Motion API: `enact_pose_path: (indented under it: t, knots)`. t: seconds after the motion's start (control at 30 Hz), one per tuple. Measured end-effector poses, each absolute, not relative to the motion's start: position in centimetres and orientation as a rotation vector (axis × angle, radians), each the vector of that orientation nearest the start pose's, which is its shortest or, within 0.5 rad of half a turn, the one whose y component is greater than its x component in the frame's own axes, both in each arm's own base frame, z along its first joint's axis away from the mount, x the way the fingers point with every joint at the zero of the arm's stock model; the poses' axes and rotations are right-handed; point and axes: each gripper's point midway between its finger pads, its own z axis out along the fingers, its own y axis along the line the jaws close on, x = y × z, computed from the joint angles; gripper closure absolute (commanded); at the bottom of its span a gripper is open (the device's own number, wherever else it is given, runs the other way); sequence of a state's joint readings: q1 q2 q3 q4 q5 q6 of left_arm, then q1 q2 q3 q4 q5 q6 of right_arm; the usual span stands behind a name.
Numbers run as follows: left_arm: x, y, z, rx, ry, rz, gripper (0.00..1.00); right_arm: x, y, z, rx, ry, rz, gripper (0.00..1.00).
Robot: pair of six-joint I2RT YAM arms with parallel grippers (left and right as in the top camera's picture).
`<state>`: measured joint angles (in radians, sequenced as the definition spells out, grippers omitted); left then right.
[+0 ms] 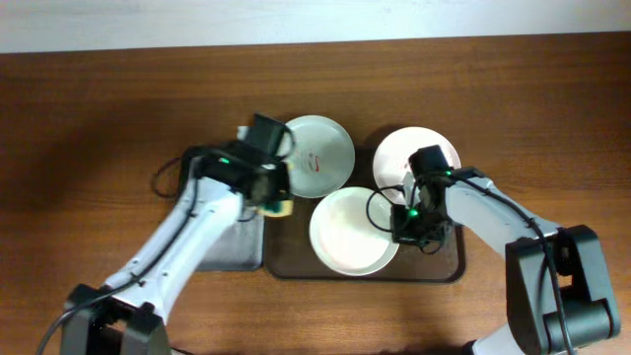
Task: Clean dirty plates on tray and stack at the side
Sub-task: 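Scrub the white plate with the sponge while the right gripper holds it, then lift the white plate with the right gripper and place it at the right side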
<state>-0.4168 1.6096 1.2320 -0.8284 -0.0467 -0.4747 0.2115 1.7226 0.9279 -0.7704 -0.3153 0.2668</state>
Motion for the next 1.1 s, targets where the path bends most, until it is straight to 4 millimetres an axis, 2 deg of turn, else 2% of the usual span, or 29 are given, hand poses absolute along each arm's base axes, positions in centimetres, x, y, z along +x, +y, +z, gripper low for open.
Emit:
enact_pose_path:
  t: [0.13,0.17,0.2,0.27,0.33,0.4,0.47,0.53,0.57,0.63,0.77,0.87,1.1]
  knots:
    - [34.9,-7.5,10.9,-0.152,2.819,-0.060,1.00,25.7,11.9,0.7,0.040,3.175,0.491,0.96]
    - [35.1,-6.6,10.9,-0.153,2.817,-0.052,1.00,25.5,11.7,0.9,0.043,3.184,0.477,0.96]
    - [35.2,-6.0,10.7,-0.150,2.818,-0.042,1.00,25.6,11.0,2.0,0.048,3.192,0.404,0.96]
    - [35.1,-4.7,9.5,-0.149,2.819,-0.039,1.00,27.6,9.8,5.3,0.031,3.082,0.280,0.96]
    - [34.7,-4.7,7.5,-0.121,2.823,-0.075,1.00,29.1,7.9,9.0,0.035,2.952,0.128,0.96]
    - [34.0,-5.0,5.8,-0.077,2.828,-0.106,1.00,29.9,6.0,11.7,0.060,2.847,-0.014,0.96]
    - [33.3,-5.1,4.0,-0.034,2.830,-0.116,1.00,30.2,4.5,13.2,0.076,2.774,-0.159,0.96]
    - [32.8,-5.1,2.7,-0.014,2.822,-0.122,0.99,30.3,4.3,14.1,0.017,2.712,-0.312,0.96]
    - [32.5,-5.1,2.1,-0.009,2.820,-0.125,0.65,30.4,4.4,14.5,-0.018,2.675,-0.392,0.96]
    - [32.4,-5.2,1.7,0.006,2.813,-0.128,0.33,30.5,5.1,15.6,-0.089,2.585,-0.533,0.96]
    - [32.2,-5.2,1.5,0.011,2.815,-0.128,0.31,30.5,6.7,17.8,-0.167,2.413,-0.702,0.96]
    - [32.8,-5.3,1.7,0.012,2.789,-0.132,0.32,30.3,8.2,20.2,-0.212,2.245,-0.814,0.96]
    - [33.0,-5.3,1.8,0.012,2.781,-0.133,0.37,30.4,8.1,21.7,-0.180,2.150,-0.877,0.96]
